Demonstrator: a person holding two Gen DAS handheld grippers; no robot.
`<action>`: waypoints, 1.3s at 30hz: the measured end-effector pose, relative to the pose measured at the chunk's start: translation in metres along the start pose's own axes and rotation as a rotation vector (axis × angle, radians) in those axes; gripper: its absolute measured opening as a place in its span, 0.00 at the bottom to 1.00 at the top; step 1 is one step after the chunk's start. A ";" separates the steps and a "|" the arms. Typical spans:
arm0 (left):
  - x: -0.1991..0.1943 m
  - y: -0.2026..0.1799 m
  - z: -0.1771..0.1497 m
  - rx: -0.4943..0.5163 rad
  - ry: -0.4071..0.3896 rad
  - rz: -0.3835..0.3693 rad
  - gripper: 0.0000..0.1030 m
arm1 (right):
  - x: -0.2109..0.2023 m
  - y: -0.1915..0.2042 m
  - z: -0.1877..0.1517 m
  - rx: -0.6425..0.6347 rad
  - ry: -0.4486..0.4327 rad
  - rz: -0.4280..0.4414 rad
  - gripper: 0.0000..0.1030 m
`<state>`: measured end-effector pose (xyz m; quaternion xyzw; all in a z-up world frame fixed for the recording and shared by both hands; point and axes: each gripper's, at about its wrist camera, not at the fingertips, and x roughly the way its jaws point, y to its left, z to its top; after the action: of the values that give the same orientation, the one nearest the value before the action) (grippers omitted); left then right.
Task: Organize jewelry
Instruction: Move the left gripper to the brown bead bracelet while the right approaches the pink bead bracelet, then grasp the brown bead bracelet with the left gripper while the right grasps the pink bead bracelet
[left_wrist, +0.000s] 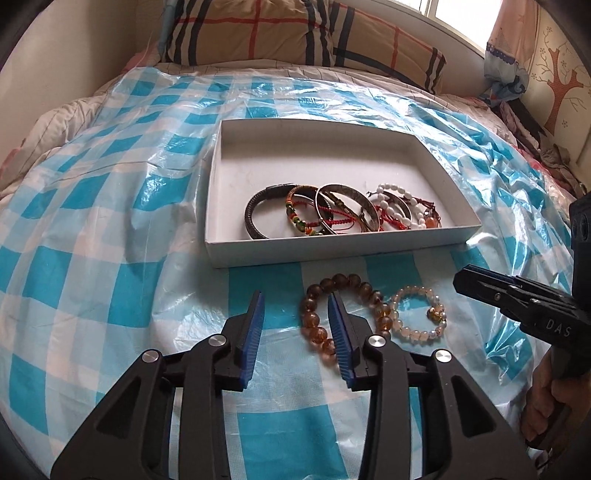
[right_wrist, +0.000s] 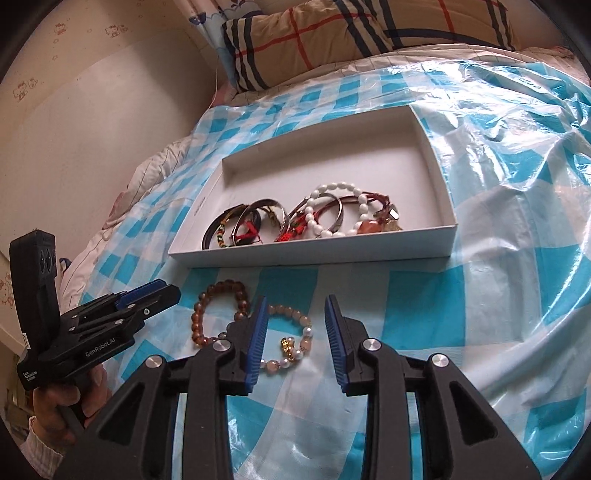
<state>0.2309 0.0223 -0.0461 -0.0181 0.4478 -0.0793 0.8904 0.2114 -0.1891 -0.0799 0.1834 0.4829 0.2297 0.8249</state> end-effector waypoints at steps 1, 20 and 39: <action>0.003 -0.003 0.000 0.014 0.003 0.004 0.36 | 0.004 0.003 0.000 -0.012 0.010 -0.011 0.31; -0.003 -0.029 -0.026 0.101 0.122 -0.075 0.10 | -0.013 0.017 -0.040 -0.073 0.109 -0.060 0.08; -0.104 -0.023 -0.058 0.022 0.031 -0.182 0.10 | -0.059 0.029 -0.044 -0.040 0.037 -0.076 0.44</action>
<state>0.1206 0.0182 0.0041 -0.0479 0.4571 -0.1650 0.8726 0.1414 -0.1941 -0.0427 0.1438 0.5002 0.2111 0.8274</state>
